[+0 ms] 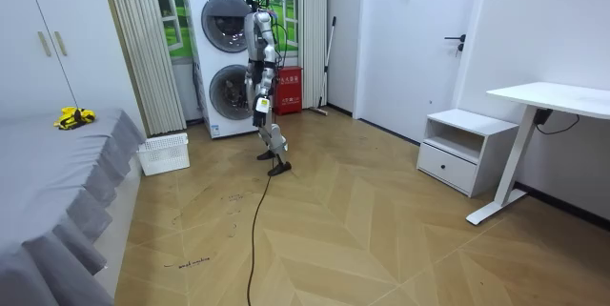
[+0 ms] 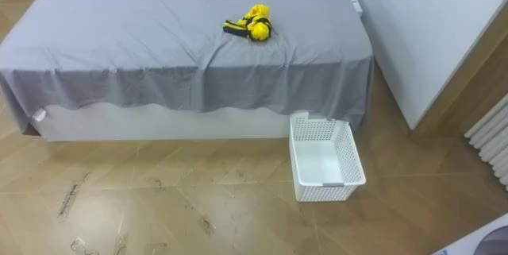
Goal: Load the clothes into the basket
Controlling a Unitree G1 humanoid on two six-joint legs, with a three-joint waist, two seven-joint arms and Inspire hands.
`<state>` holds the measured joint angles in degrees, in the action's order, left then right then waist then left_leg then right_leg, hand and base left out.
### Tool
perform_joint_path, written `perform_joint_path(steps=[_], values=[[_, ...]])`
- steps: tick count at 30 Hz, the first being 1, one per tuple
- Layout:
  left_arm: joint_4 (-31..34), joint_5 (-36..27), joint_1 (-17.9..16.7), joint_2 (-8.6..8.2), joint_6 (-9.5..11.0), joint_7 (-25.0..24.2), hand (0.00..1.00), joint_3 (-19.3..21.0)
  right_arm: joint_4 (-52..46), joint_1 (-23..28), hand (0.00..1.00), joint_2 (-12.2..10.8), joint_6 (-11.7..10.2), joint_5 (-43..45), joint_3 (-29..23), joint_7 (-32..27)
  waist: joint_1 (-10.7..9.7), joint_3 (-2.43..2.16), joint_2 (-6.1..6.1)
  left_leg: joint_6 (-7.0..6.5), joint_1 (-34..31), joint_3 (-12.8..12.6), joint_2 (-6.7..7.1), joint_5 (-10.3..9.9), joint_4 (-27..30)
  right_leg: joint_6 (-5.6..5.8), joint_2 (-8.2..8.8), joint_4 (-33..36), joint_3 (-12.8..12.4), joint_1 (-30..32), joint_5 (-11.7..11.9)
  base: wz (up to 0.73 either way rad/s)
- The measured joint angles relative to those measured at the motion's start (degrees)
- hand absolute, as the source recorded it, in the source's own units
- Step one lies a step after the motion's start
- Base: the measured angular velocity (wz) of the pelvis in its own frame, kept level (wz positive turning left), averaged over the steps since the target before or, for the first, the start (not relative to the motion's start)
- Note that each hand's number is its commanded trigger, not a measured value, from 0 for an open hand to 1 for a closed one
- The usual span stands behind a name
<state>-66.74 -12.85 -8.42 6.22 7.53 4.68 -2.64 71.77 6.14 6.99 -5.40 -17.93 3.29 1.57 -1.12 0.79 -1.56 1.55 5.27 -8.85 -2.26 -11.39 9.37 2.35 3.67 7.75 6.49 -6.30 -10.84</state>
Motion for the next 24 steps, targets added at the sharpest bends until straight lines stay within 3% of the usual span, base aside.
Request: perform_joint_path(steps=[9, 15, 24], values=[[-0.32, 0.01, -0.09, 0.18, -0.13, -1.42, 0.00, 0.27, 0.74, -0.45, 0.00, -0.03, 0.34, 0.21, -0.10, 0.57, 0.06, -0.12, -0.29, 0.00, 0.15, -0.08, -0.01, 0.00, 0.00, 0.00, 0.02, 0.04, -0.02, -0.08, 0.00, 0.00], [-0.38, 0.04, -0.80, 0.22, -1.40, -2.78, 0.00, 1.69, 1.30, -0.51, 0.00, 0.01, 1.39, 0.19, -0.77, 1.11, 0.03, -0.55, 0.19, 0.00, 0.31, -0.31, -0.01, 0.00, -0.15, 0.00, 0.00, 0.05, -0.22, -0.08, 0.00, 0.00], [-0.38, 0.03, -0.94, -0.25, -2.19, -3.12, 0.00, 3.68, 1.28, -0.40, 0.00, -0.13, 1.69, 0.06, -1.31, 1.09, 0.04, -0.64, 0.20, 0.00, 0.33, -0.30, -0.02, 0.00, -0.18, 0.00, -0.03, 0.07, -0.32, -0.08, 0.00, 0.00]])
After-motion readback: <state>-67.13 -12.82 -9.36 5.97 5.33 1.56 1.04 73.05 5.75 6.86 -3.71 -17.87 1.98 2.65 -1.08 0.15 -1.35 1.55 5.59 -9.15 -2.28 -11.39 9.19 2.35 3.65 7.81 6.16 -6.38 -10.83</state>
